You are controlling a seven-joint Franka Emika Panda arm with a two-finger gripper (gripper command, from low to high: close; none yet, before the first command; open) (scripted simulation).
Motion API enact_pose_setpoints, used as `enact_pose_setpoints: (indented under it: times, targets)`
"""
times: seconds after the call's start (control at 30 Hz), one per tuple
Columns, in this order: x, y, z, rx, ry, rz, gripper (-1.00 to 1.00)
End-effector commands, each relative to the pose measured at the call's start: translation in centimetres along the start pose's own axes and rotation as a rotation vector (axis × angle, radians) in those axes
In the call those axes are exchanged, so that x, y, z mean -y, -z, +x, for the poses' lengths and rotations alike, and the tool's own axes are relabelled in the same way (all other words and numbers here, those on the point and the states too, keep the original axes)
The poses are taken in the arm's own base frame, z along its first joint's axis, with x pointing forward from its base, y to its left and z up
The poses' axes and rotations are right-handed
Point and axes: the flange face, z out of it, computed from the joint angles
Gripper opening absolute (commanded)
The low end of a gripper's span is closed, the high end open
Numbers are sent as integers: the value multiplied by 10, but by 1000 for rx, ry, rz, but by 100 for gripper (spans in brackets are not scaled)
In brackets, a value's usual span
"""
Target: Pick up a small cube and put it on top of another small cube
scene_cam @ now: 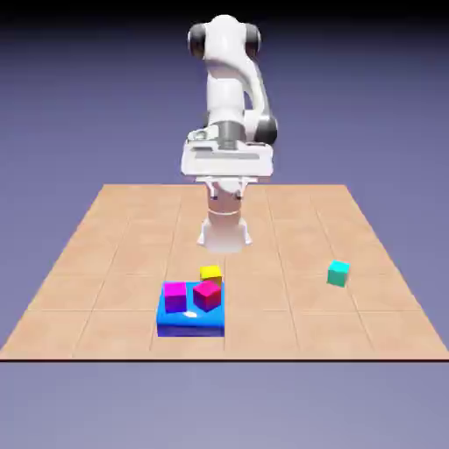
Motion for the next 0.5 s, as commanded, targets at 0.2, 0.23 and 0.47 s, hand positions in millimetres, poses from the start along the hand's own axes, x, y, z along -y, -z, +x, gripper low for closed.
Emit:
enact_pose_setpoints:
  times: [0.2,0.23,0.47]
  targets:
    - [57,-57,-116,286,259,-41,0]
    - [63,-63,-135,324,299,-49,0]
    - [84,-84,-277,566,598,-116,0]
